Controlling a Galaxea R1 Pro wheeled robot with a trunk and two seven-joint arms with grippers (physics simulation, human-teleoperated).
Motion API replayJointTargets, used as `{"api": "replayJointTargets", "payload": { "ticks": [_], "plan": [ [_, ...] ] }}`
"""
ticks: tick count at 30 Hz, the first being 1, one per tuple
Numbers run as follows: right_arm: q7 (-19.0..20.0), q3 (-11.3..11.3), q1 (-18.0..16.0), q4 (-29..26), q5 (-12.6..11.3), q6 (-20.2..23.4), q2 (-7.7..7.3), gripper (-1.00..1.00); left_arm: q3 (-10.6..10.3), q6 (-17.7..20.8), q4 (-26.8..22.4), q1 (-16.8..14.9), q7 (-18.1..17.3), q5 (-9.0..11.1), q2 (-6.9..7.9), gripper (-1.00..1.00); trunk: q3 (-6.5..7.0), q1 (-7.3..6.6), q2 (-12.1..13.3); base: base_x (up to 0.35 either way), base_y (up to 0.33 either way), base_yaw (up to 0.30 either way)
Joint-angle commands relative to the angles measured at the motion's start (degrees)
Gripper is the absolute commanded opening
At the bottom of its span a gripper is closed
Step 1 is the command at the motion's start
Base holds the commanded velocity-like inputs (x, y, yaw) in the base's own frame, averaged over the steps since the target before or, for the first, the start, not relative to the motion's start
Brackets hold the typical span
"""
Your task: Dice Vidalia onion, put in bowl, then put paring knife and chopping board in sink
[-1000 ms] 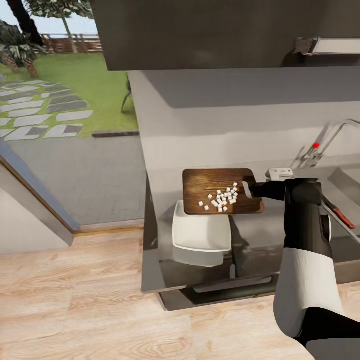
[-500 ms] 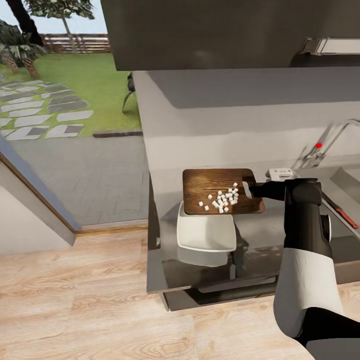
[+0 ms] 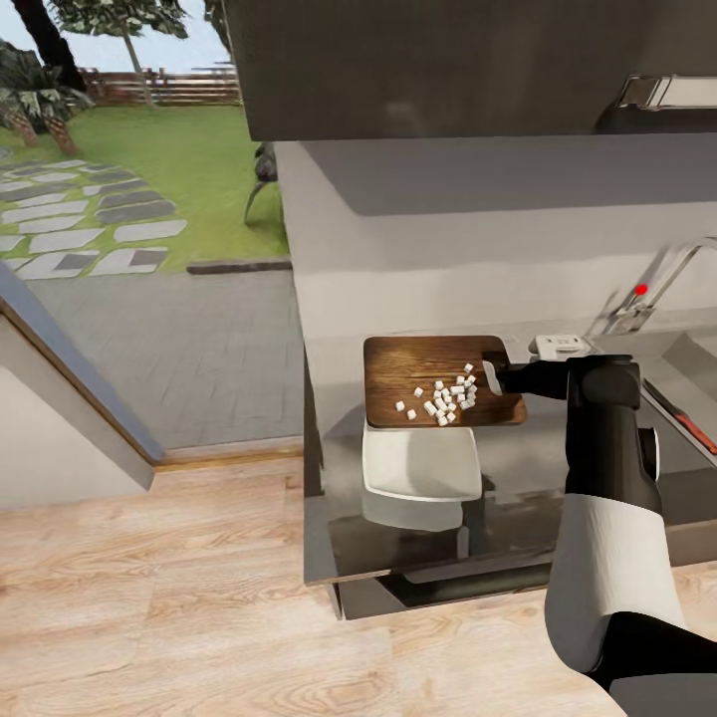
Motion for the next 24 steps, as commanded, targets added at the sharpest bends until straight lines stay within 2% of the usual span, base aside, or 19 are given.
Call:
{"api": "replayJointTargets", "payload": {
  "ticks": [1, 24],
  "plan": [
    [0.56, -0.11, -0.07, -0.03, 0.54, 0.13, 0.06, -1.0, -0.4, -0.39, -0.27, -0.1, 0.32, 0.31, 0.06, 1.0, -0.1, 0.03, -0.11, 0.0, 0.004, 0.0],
    [0.56, 0.11, -0.07, -0.07, 0.6, 0.13, 0.06, -1.0, -0.4, -0.41, -0.28, -0.1, 0.32, 0.31, 0.06, 1.0, -0.1, 0.03, -0.11, 0.0, 0.0, 0.0]
  ]
}}
